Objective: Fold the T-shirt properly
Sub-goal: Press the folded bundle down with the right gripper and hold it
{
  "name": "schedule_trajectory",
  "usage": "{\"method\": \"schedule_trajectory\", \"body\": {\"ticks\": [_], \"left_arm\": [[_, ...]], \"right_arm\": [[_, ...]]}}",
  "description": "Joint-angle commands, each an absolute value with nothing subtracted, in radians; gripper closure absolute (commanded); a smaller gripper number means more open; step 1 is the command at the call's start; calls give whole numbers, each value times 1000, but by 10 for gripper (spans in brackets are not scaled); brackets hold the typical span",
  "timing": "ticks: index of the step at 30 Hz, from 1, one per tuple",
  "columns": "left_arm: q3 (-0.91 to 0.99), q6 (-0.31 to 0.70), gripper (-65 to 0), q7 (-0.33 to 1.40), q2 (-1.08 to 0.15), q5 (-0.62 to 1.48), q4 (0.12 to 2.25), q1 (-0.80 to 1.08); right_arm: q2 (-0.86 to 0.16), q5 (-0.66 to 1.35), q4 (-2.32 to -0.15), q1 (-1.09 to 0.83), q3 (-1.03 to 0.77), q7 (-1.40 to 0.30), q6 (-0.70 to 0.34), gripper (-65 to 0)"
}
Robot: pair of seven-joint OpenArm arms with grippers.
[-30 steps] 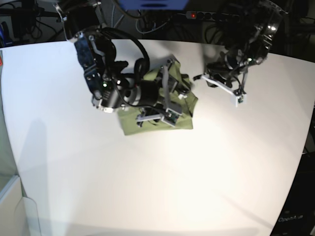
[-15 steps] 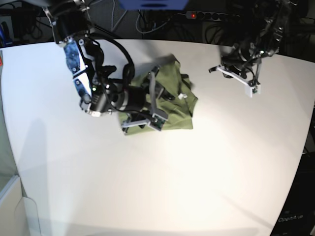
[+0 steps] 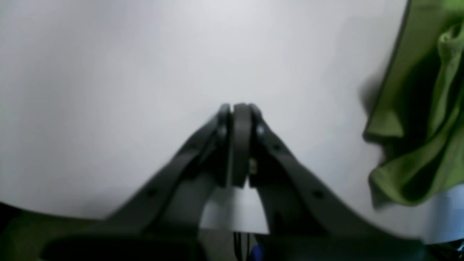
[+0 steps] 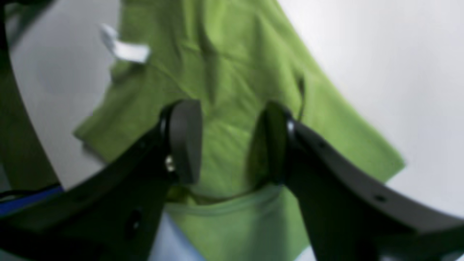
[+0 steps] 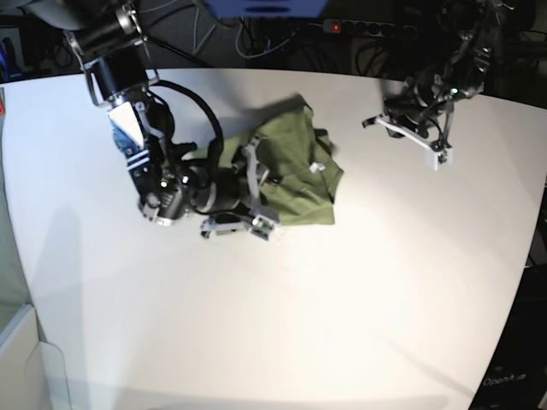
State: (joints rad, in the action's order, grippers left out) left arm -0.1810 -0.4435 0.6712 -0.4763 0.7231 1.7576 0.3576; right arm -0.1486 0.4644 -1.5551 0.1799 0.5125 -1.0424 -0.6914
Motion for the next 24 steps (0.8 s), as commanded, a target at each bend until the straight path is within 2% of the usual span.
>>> {"method": "schedule_trajectory", "body": {"ticks": [1, 13, 24], "left_arm": [[-183, -456, -22, 697, -481, 720, 1756, 366], [-182, -455, -22, 697, -464, 722, 1756, 360], [-183, -453, -22, 697, -460, 720, 1741, 358]], "right_arm": [[-142, 486, -1552, 208, 513, -1021, -698, -289], [-128, 433, -1515, 275, 515, -1063, -698, -290], [-54, 429, -1523, 321, 544, -1061, -698, -290]]}}
